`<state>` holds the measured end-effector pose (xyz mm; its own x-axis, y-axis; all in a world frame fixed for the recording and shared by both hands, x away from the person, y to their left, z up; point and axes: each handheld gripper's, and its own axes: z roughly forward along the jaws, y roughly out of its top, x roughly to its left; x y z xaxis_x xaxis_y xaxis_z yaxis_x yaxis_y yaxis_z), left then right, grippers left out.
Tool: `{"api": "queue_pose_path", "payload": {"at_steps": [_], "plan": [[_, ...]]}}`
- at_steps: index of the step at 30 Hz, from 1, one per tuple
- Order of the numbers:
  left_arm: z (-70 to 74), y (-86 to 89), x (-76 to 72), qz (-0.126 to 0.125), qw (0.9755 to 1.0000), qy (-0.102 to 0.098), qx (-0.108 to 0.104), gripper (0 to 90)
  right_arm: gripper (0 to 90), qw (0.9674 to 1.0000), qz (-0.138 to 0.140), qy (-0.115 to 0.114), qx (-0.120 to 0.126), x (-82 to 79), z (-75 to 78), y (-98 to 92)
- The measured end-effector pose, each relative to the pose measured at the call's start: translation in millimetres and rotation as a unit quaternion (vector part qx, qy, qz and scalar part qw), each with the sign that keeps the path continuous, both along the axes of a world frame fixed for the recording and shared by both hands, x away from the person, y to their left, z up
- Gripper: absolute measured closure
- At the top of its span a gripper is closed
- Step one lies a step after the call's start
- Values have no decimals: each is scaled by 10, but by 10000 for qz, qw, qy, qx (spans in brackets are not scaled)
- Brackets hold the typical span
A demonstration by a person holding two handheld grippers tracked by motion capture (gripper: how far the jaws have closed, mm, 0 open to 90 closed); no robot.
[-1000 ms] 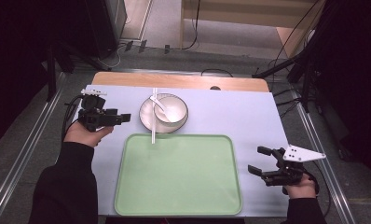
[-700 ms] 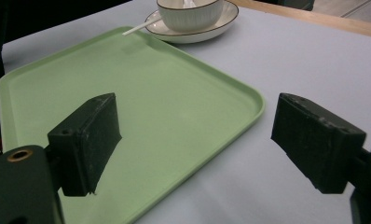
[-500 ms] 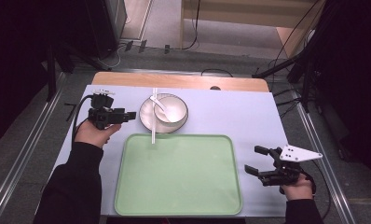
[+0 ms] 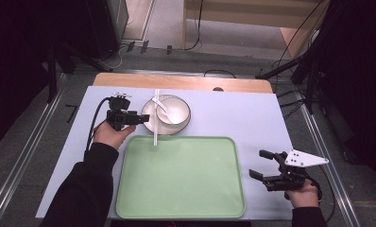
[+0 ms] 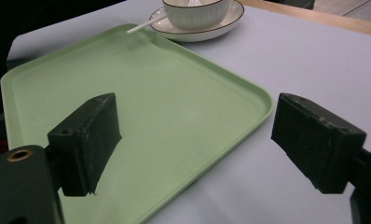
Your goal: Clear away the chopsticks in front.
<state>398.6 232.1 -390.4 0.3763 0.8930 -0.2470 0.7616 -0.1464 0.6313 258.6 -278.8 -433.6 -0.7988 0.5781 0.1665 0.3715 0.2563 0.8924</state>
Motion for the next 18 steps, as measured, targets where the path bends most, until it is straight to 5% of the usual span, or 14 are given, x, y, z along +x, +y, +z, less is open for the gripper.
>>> {"api": "queue_pose_path", "payload": {"at_steps": [4, 18], "plan": [[-46, -42, 49, 39, 10000, 4, -15, 401, 157, 10000, 4, 47, -5, 8, -18, 12], [-266, -264, 112, 7, 9985, 277, 468, 454, 157, 10000, 24, 39, -24, 25, -17, 49]]}}
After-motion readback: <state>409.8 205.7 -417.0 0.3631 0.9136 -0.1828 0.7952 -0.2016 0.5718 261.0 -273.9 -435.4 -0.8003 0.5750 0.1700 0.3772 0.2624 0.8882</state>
